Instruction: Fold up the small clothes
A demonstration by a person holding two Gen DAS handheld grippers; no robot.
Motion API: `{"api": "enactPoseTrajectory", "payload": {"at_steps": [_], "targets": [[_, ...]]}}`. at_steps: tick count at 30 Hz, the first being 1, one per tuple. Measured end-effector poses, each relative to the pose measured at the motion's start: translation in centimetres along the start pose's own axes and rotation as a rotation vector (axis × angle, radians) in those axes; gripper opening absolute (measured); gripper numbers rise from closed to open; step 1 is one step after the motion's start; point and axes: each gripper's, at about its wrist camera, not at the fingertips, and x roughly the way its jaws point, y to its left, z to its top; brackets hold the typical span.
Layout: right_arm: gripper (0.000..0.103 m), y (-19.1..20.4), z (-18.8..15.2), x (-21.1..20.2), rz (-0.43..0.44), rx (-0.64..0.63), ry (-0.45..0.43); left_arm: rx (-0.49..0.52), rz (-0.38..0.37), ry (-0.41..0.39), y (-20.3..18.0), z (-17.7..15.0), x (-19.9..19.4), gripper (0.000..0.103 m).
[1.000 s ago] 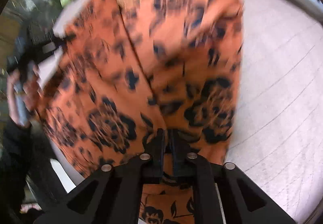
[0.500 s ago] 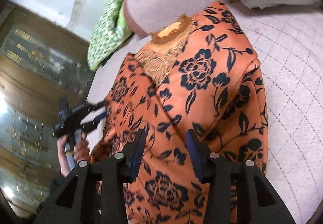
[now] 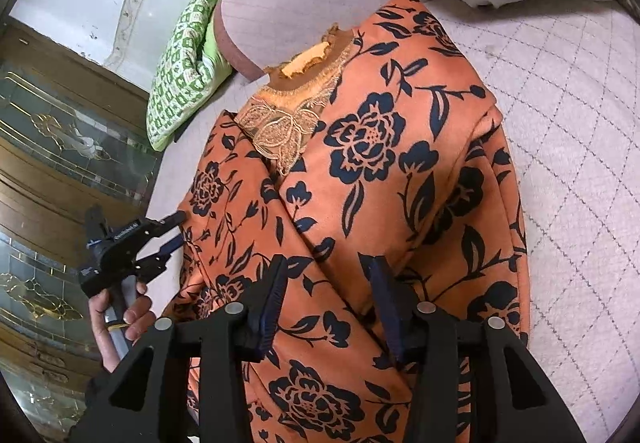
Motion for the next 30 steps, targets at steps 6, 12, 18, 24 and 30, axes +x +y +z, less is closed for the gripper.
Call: {"api": "enactPoseTrajectory", "payload": {"at_steps": [6,12,18,24,30], "targets": [[0.071,0.8,0.2,-0.6,0.133,-0.004,-0.038,0.01,-0.013,-0.018,0.7,0.8,-0.8,0.044],[0.072,0.6,0.5,-0.7,0.16,0.038,-0.071,0.025,-0.016,-0.023,0.9,1.0,-1.7,0.044],[0.072,0.7,0.5,-0.5,0.112,0.042,-0.076,0.096,-0.012,-0.02,-1.2,-0.7,-2.2,0.045],[0.072,0.7,0.5,-0.6,0.082,0.034,-0.071,0.118,-0.01,-0.018,-2.8,-1.5,-2.0,0.045],[0.072,0.8,0.3,-0.8,0.069,0.024,-0.076,0.14,0.003,-0.011,-3.6,-2.3,-1.7,0.045]]}}
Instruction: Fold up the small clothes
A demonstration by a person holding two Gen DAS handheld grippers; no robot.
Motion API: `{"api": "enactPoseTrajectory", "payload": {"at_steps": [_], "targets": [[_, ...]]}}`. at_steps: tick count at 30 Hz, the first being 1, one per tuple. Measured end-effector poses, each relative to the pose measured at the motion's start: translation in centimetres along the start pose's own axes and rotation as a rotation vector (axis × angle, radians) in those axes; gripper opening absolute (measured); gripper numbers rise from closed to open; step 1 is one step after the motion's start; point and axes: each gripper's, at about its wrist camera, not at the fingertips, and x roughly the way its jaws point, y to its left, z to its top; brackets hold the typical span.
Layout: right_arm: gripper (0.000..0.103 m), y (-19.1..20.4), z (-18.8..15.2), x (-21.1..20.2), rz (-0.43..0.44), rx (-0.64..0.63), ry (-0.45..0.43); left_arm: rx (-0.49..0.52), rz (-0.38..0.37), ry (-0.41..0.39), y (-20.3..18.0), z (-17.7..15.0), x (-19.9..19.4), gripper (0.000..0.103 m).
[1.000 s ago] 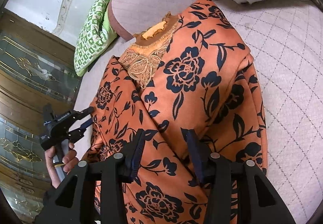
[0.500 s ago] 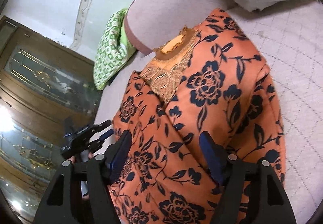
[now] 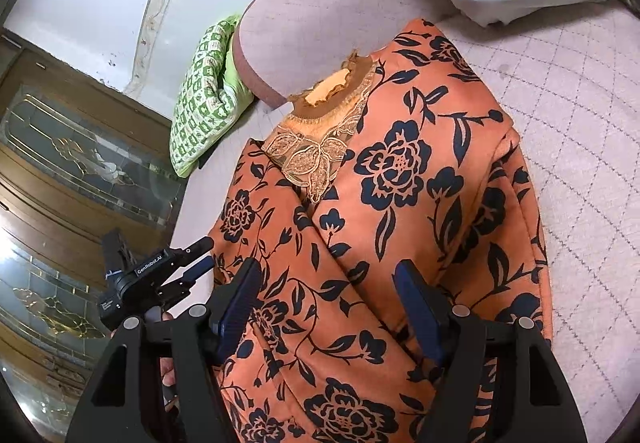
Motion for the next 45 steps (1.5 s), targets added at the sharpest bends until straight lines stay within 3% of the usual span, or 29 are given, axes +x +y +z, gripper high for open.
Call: {"api": "enactPoseTrajectory", "payload": {"at_steps": [24,36,41,45], "targets": [[0.071,0.1,0.1,0.2,0.004,-0.015,-0.006,-0.031,-0.014,0.021,1.4,1.1,0.8,0.045],[0.057,-0.3,0.1,0.7,0.013,-0.001,-0.018,-0.056,-0.025,-0.003,4.4,3.4,0.0,0.045],[0.059,-0.2,0.1,0.6,0.052,-0.007,-0.011,-0.058,-0.036,0.009,5.1,4.3,0.7,0.046],[0.063,1.7,0.9,1.3,0.152,-0.035,0.027,-0.078,-0.066,0.033,6.2,6.1,2.4,0.046]]}}
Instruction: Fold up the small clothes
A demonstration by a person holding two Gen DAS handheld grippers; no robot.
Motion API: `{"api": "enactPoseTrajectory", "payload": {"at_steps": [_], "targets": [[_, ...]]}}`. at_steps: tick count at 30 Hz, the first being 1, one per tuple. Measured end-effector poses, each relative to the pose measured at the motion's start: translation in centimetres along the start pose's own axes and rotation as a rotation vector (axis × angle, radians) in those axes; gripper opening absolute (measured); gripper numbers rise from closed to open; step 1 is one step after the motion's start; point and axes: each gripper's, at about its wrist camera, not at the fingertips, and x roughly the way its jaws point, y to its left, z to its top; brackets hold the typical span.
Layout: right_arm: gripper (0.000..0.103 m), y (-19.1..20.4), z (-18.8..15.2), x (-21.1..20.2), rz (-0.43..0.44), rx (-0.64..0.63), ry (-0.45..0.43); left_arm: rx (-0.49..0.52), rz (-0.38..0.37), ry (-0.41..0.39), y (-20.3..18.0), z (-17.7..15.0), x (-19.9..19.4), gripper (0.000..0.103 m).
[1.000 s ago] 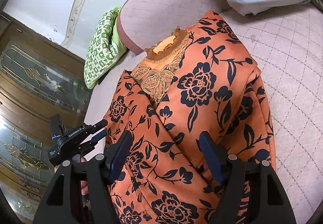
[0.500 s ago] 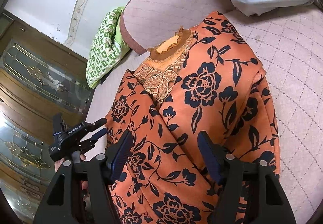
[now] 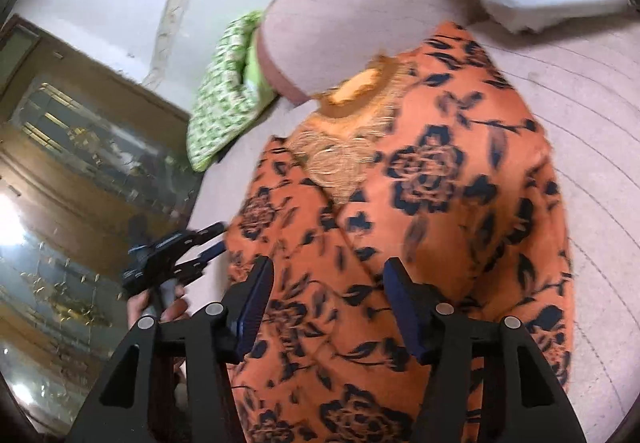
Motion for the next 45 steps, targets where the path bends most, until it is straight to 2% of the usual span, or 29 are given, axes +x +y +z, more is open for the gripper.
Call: {"api": "enactPoseTrajectory", "payload": {"at_steps": [2,7,10,13,15,17,18,19,20,21,23,26,27,29,30,31,32,33,34,35,36,38,39,40,42,45], "targets": [[0.064,0.7,1.3,2.0,0.056,0.002,0.052,-0.027,-0.017,0.011,1.0,0.8,0.7,0.046],[0.064,2.3,5.7,9.5,0.028,-0.036,0.154,-0.158,-0.1,0.062,4.2,2.3,3.1,0.047],[0.064,2.8,8.1,13.9,0.014,-0.032,0.185,-0.171,-0.162,0.111,3.8,4.1,4.9,0.047],[0.063,2.8,9.5,18.3,0.028,0.019,0.221,-0.135,-0.208,0.2,2.7,5.3,7.8,0.048],[0.063,2.4,9.8,21.3,-0.012,0.049,0.243,-0.125,-0.219,0.187,2.4,5.7,8.8,0.047],[0.054,2.1,9.6,24.0,-0.022,0.066,0.281,-0.116,-0.244,0.179,2.6,5.8,9.0,0.045],[0.039,2.1,9.5,24.4,-0.037,0.055,0.281,-0.105,-0.236,0.179,2.7,5.5,9.1,0.03],[0.011,2.2,9.3,24.6,-0.058,0.047,0.279,-0.093,-0.235,0.199,2.6,5.5,9.4,0.009],[0.006,2.3,9.1,24.7,-0.057,0.053,0.288,-0.089,-0.256,0.233,2.4,5.4,9.8,0.009],[0.006,2.3,9.0,24.3,-0.022,0.065,0.281,-0.086,-0.259,0.223,2.0,5.3,9.6,0.008],[0.005,2.7,9.1,22.6,-0.025,0.054,0.232,-0.041,-0.266,0.177,0.9,5.6,8.3,0.007],[0.005,3.3,9.9,20.5,-0.015,0.04,0.178,0.01,-0.302,0.065,-0.5,6.5,4.6,0.004],[0.005,3.5,10.2,20.0,-0.007,0.033,0.168,0.023,-0.315,0.025,-0.8,6.7,3.1,0.0],[0.005,4.2,10.4,19.5,-0.015,0.005,0.152,0.082,-0.244,-0.049,-1.6,6.8,1.3,0.0],[0.005,4.4,10.3,19.7,-0.032,0.001,0.159,0.149,-0.149,-0.116,-2.2,6.7,0.6,0.0],[0.006,4.4,10.2,20.1,-0.075,-0.007,0.164,0.196,-0.088,-0.137,-2.4,6.7,1.0,0.0],[0.006,4.3,10.1,20.8,-0.113,-0.014,0.174,0.177,-0.055,-0.099,-1.9,6.8,2.4,0.0],[0.011,4.0,9.8,21.7,-0.14,-0.012,0.197,0.124,-0.075,-0.037,-1.1,6.9,3.8,0.0],[0.012,3.5,9.5,22.4,-0.159,0.006,0.228,0.073,-0.118,0.015,-0.2,6.8,4.9,0.0],[0.012,3.1,9.3,22.4,-0.146,0.036,0.251,0.051,-0.133,0.033,0.2,6.8,5.4,0.0],[0.013,2.7,9.3,21.3,-0.093,0.069,0.231,0.063,-0.12,0.028,0.1,6.6,5.6,0.001],[0.025,2.8,9.5,18.0,-0.036,0.089,0.17,0.125,-0.108,0.019,-1.3,6.4,5.3,0.007],[0.043,3.0,9.4,15.5,-0.029,0.089,0.128,0.147,-0.112,0.013,-2.3,5.9,5.1,0.016],[0.061,3.1,9.2,13.1,-0.028,0.086,0.09,0.172,-0.115,0.004,-3.2,5.5,4.8,0.03],[0.067,3.3,8.6,8.3,-0.053,0.067,0.025,0.204,-0.09,-0.015,-4.1,4.7,3.5,0.046],[0.067,1.7,7.1,2.1,-0.117,0.085,-0.021,0.258,-0.063,-0.022,-5.5,3.6,2.5,0.055]]}}
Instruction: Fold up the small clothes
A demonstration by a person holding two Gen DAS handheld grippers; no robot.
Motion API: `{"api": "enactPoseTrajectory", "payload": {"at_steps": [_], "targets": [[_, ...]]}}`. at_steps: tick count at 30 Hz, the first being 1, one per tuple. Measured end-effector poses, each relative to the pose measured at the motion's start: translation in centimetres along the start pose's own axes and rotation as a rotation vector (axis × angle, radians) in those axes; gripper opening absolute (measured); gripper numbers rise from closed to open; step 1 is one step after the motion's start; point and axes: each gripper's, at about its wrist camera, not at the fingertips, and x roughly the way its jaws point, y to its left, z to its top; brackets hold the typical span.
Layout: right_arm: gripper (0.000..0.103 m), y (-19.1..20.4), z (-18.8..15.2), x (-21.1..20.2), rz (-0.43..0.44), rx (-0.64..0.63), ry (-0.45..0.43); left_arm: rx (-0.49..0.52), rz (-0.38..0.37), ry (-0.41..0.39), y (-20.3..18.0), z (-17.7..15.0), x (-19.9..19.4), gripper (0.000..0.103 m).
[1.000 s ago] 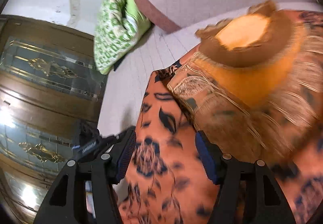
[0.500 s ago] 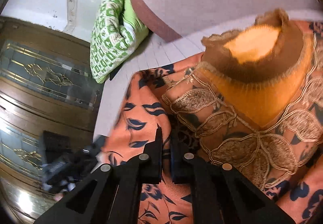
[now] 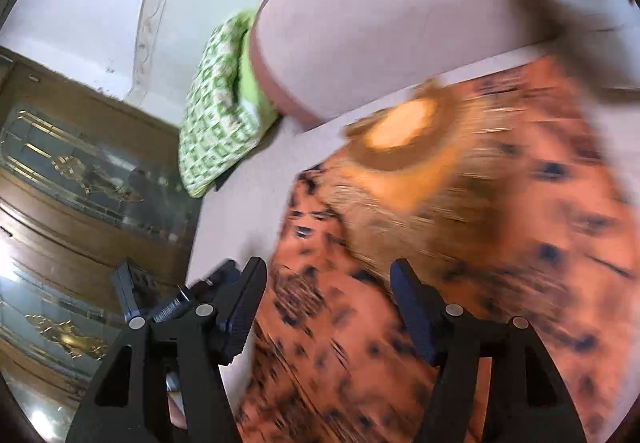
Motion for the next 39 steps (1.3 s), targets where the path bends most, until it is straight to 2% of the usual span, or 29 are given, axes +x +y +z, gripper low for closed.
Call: {"api": "enactPoseTrajectory", "payload": {"at_steps": [2,5,7,10,13,17,20,23,26,27,28,29,30,31,35,37,39], "targets": [[0.067,-2.7,-0.9,-2.8,-0.06,0.044,-0.022,0.016,0.016,0.007,0.1,-0.2,-0.6,0.057],[0.067,-6.6,-2.9,-5.4,-0.122,0.087,-0.055,0.015,0.078,0.05,0.7,-0.8,1.1,0.055],[0.067,-8.5,-2.5,-5.4,-0.147,0.092,-0.059,-0.009,0.086,0.061,1.1,-0.6,1.6,0.055],[0.067,-9.1,0.1,-5.0,-0.175,0.068,-0.06,-0.004,0.054,0.037,0.7,0.5,1.4,0.057],[0.067,-8.5,3.7,-3.2,-0.255,-0.006,-0.037,0.057,0.068,0.047,-0.4,2.7,3.2,0.059],[0.067,-8.3,7.5,0.8,-0.278,-0.042,0.015,0.018,0.024,0.131,-0.6,5.4,7.3,0.059],[0.066,-9.0,9.2,3.3,-0.356,-0.067,0.021,0.057,0.08,0.128,-1.4,7.2,9.3,0.059],[0.067,-10.6,10.5,4.4,-0.335,-0.028,0.011,0.042,0.07,0.131,-1.4,9.3,11.3,0.059],[0.064,-12.5,11.4,4.9,-0.303,0.023,-0.002,0.02,0.058,0.218,-0.9,9.9,14.2,0.054],[0.057,-13.3,11.7,5.4,-0.309,0.044,0.016,0.002,0.056,0.226,-0.7,10.0,15.0,0.047],[0.043,-13.8,11.9,5.7,-0.325,0.049,0.023,-0.006,0.059,0.235,-0.5,10.1,15.5,0.034],[0.037,-13.8,12.0,5.9,-0.352,0.033,0.023,0.001,0.097,0.224,-0.4,10.1,15.7,0.025],[0.022,-13.8,11.9,5.8,-0.358,0.024,0.023,0.01,0.114,0.22,-0.5,10.3,15.6,0.014],[0.011,-13.6,11.8,5.6,-0.343,0.023,0.029,0.015,0.104,0.212,-0.6,10.4,15.3,0.012],[0.01,-12.1,11.5,2.7,-0.334,-0.016,-0.037,0.054,0.032,0.084,-1.6,10.7,11.3,0.01],[0.01,-10.8,10.9,0.8,-0.349,-0.053,-0.071,0.053,-0.02,0.029,-1.8,10.6,7.8,0.01],[0.01,-9.0,9.4,-2.1,-0.33,-0.106,-0.121,0.094,-0.052,-0.043,-2.3,9.7,3.8,0.01]]}}
